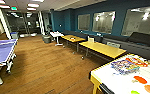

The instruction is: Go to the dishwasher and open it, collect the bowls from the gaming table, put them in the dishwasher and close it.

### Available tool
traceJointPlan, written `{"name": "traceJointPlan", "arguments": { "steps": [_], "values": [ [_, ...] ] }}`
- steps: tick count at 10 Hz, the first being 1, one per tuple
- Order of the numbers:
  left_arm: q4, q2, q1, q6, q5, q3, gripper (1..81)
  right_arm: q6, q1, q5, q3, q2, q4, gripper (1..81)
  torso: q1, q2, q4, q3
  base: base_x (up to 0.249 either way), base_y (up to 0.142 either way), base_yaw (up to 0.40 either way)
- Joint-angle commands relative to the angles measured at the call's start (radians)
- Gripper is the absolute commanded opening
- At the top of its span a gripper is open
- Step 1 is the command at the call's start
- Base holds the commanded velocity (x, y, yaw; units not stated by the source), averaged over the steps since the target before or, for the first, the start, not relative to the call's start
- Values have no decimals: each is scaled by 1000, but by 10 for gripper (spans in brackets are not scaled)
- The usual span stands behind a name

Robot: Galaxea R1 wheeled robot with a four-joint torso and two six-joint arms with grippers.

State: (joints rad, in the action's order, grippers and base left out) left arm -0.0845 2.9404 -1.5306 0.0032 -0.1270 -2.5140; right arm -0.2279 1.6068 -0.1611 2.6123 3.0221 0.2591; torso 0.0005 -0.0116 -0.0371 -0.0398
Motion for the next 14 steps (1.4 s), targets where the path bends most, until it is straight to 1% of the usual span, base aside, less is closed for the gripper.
{"name": "traceJointPlan", "arguments": {
  "steps": [1, 14],
  "values": [
    [-11, 3, 42, 6, 49, 9, 811, 5, -34, 40, -6, 3, 20, 811, 0, 0, 0, 0, 125, 0, 0],
    [-9, 16, 43, 11, 49, 9, 811, 5, -34, 40, -6, 2, 17, 811, 0, 0, 0, 0, 118, 0, 0]
  ]
}}
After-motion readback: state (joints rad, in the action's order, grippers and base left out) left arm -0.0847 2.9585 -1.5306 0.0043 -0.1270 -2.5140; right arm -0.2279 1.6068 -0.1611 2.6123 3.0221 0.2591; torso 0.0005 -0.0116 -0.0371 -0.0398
